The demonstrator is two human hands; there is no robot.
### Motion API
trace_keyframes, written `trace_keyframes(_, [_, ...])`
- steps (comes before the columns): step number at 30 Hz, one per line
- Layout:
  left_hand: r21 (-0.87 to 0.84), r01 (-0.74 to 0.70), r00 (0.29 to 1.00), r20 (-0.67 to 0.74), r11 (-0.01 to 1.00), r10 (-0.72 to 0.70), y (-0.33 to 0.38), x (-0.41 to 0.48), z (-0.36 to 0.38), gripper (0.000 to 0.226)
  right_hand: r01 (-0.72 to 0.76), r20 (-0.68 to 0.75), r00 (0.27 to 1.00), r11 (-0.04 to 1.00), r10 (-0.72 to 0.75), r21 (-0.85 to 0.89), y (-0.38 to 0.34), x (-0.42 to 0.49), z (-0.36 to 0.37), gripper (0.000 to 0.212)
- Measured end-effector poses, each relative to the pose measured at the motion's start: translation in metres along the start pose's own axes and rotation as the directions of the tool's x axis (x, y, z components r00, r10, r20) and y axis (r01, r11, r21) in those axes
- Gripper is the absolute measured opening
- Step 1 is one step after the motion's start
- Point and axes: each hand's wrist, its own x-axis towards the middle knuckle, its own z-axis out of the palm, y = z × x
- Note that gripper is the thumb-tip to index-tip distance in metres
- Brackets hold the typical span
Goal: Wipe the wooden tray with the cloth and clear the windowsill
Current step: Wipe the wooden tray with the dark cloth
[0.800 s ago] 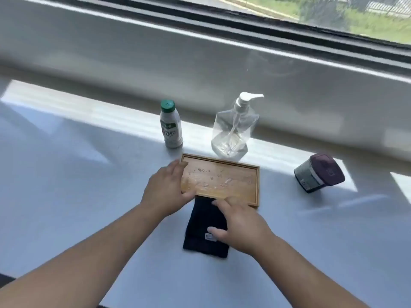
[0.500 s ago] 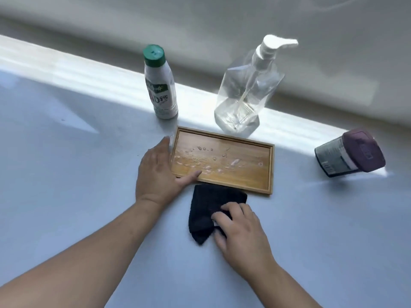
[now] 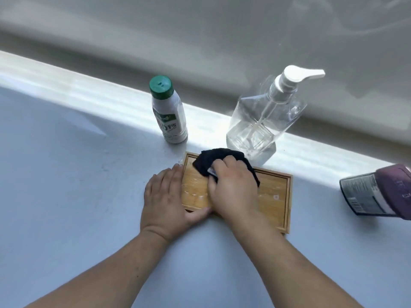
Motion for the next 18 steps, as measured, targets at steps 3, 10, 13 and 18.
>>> trace_keyframes(3, [-0.024, -0.007, 1.000, -0.006, 1.000, 0.007, 0.000, 0.000, 0.002, 0.114, 0.079, 0.057, 0.995, 0.997, -0.080, 0.013, -0.018, 0.011, 0.010, 0.017])
trace_keyframes(10, [0.007, 0.015, 1.000, -0.003, 1.000, -0.015, 0.001, 0.001, 0.002, 0.125, 0.019, 0.330, 0.943, 0.997, -0.045, 0.081, 0.045, -0.012, -0.029, 0.025])
trace_keyframes(13, [0.003, 0.022, 1.000, -0.001, 1.000, -0.022, 0.001, 0.001, 0.003, 0.126, -0.125, 0.120, 0.986, 0.991, 0.119, 0.044, 0.055, -0.017, -0.031, 0.026])
trace_keyframes(18, [-0.006, 0.031, 1.000, -0.004, 0.999, -0.031, 0.003, -0.001, 0.003, 0.127, 0.075, 0.263, 0.960, 0.994, -0.095, 0.083, 0.019, -0.052, -0.012, 0.026])
